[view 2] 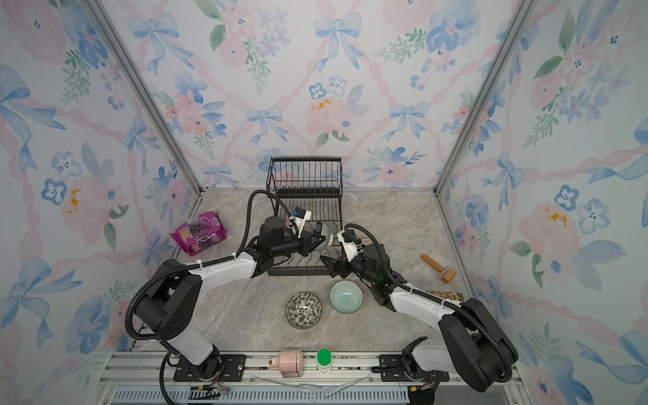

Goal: Load bowls into a dish rack
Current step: Place the bowl in the dish rack.

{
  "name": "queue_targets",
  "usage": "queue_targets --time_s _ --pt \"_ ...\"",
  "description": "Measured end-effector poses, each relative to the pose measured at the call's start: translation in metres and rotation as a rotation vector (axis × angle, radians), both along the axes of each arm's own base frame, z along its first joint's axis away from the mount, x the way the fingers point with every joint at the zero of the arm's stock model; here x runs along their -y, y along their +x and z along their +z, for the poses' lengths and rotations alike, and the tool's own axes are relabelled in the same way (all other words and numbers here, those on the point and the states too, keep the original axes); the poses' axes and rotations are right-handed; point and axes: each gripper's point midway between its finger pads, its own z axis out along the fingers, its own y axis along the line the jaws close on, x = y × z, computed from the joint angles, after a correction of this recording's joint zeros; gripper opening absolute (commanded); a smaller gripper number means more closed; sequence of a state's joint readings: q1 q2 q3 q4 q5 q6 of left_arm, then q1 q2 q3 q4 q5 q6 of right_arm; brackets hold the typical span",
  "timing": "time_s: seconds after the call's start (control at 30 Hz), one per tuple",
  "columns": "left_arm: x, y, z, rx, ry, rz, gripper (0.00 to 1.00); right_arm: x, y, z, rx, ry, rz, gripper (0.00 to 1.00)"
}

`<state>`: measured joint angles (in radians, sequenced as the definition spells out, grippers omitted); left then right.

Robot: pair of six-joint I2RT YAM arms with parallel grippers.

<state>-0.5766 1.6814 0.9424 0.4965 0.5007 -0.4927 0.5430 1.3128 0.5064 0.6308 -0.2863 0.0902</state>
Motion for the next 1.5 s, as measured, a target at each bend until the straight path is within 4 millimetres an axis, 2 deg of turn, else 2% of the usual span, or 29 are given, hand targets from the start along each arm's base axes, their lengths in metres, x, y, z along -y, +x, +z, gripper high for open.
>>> queue_targets --time_s 0.37,0.73,1.0,1.33,1.5 --pt "0.006 0.023 -0.009 0.000 -0.016 -0.010 0.00 0.000 0.000 0.000 0.000 -0.001 -0.003 0.96" --pt "0.006 0.037 -0.015 -0.019 -0.055 0.023 0.00 0.000 0.000 0.000 0.000 -0.001 -0.004 0.96" --pt "0.004 0.044 -0.003 -0.004 -0.110 0.053 0.00 0.006 0.005 -0.005 -0.017 -0.021 -0.046 0.96" --pt "-0.005 0.040 -0.020 -0.102 -0.146 0.111 0.00 0.012 0.012 -0.011 -0.019 -0.053 -0.123 0.97" --pt "-0.006 0.042 -0.014 -0.098 -0.179 0.118 0.00 0.014 0.014 -0.013 -0.020 -0.061 -0.140 0.96"
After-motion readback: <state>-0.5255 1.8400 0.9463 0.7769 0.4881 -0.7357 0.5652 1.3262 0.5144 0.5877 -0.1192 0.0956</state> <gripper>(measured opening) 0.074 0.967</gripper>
